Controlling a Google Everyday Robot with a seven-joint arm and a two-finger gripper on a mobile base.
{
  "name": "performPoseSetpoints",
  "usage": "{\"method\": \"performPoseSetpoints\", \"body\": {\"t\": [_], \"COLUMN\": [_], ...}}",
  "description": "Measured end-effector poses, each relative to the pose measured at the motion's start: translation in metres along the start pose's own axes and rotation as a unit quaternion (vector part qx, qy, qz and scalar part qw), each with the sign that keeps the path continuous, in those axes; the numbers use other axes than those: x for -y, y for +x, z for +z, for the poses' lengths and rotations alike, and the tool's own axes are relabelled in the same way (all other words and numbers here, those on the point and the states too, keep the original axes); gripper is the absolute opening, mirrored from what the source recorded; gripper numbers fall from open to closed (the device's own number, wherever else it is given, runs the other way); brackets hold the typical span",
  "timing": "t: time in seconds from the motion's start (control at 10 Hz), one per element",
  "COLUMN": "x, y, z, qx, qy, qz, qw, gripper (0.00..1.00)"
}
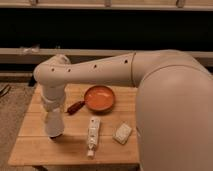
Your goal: Place the ceramic cup over the eraser
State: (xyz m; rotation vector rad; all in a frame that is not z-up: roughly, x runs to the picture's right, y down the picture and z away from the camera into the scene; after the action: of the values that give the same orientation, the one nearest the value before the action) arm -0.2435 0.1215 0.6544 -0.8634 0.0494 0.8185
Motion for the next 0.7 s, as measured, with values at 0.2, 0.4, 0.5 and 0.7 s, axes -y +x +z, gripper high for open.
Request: {"method": "performPoseSetpoints", "body": {"t": [0.2, 0.4, 0.5, 0.7], "x": [-0.006, -0.01, -0.011, -0.016], "y": [-0.004, -0.009, -0.01, -0.012], "z": [0.006, 0.01, 0.011, 0.02], "qx": [0.0, 0.002, 0.003, 0.021], "qy": [-0.007, -0.012, -0.012, 0.001], "qz": [-0.005, -0.009, -0.01, -0.021], "qw": [1.0, 0.9999, 0.9999, 0.9995], "gripper": [0.0, 0.0, 0.0, 0.01]}}
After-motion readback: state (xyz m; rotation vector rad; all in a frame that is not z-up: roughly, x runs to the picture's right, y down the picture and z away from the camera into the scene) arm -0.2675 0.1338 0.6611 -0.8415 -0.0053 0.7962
